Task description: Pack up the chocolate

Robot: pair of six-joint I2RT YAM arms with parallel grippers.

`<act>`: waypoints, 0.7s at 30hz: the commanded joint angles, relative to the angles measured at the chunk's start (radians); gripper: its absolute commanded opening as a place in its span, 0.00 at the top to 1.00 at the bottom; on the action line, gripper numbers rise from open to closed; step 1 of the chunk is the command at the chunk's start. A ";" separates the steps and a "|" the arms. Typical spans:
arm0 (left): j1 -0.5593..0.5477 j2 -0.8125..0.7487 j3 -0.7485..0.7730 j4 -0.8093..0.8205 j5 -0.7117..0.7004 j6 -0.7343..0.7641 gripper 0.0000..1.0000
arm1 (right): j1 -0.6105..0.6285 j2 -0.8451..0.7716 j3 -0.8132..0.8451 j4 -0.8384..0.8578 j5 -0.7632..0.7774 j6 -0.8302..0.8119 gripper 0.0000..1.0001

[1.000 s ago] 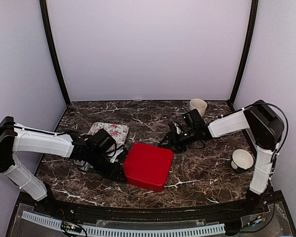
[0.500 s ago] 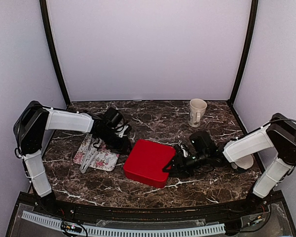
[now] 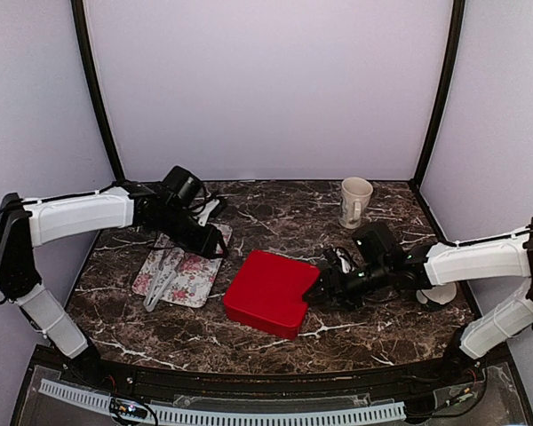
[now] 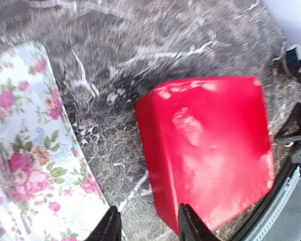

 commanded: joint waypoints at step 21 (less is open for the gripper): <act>-0.169 0.000 -0.104 -0.067 -0.089 0.041 0.66 | -0.192 0.362 0.563 -0.370 0.081 -0.356 0.44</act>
